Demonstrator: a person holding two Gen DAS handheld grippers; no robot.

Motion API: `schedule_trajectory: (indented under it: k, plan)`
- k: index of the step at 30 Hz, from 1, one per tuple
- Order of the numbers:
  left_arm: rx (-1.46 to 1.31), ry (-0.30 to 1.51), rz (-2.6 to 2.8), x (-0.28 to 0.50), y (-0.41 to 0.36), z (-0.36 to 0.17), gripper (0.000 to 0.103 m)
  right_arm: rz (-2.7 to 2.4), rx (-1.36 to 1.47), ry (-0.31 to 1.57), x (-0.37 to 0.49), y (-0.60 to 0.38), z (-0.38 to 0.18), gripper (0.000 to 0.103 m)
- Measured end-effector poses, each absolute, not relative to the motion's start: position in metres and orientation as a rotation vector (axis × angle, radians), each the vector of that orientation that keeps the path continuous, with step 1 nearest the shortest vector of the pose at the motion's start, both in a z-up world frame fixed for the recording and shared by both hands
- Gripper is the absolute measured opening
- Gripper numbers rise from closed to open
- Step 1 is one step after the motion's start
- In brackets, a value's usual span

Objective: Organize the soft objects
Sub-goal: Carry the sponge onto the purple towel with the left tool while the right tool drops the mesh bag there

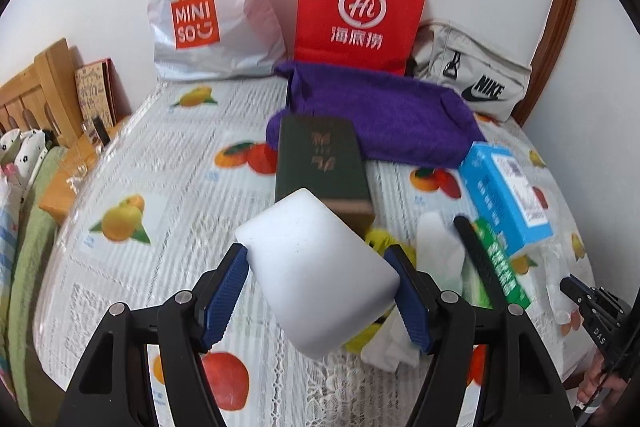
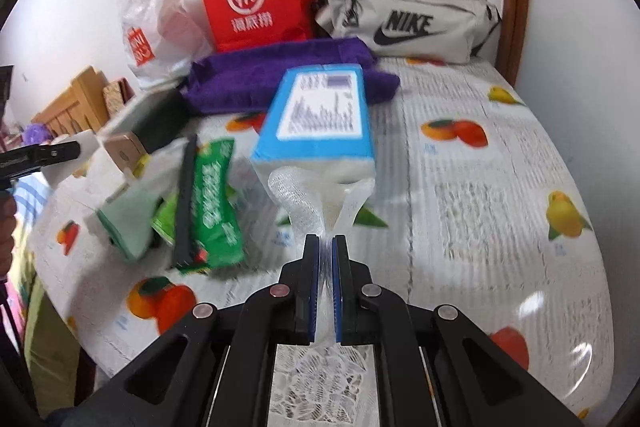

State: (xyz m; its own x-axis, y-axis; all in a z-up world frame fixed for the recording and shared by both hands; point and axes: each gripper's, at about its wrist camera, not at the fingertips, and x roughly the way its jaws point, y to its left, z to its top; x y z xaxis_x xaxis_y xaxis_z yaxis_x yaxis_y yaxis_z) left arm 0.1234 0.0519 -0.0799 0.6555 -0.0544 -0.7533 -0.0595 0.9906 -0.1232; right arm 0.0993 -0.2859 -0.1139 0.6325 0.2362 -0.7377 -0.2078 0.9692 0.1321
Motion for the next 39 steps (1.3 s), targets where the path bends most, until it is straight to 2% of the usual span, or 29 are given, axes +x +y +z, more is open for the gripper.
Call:
schedule_trajectory:
  k: [8, 21, 39]
  plan:
    - [-0.117, 0.822, 0.006, 0.152, 0.050, -0.055, 0.068, 0.333, 0.064, 0.769, 0.122, -0.279, -0.072, 0.006]
    - [-0.082, 0.811, 0.000, 0.225, 0.050, -0.039, 0.068, 0.327, 0.064, 0.772, 0.231, -0.259, -0.055, 0.006]
    - [-0.091, 0.883, -0.043, 0.364, 0.034, -0.080, 0.068, 0.336, 0.020, 0.886, 0.360, -0.242, -0.098, 0.006]
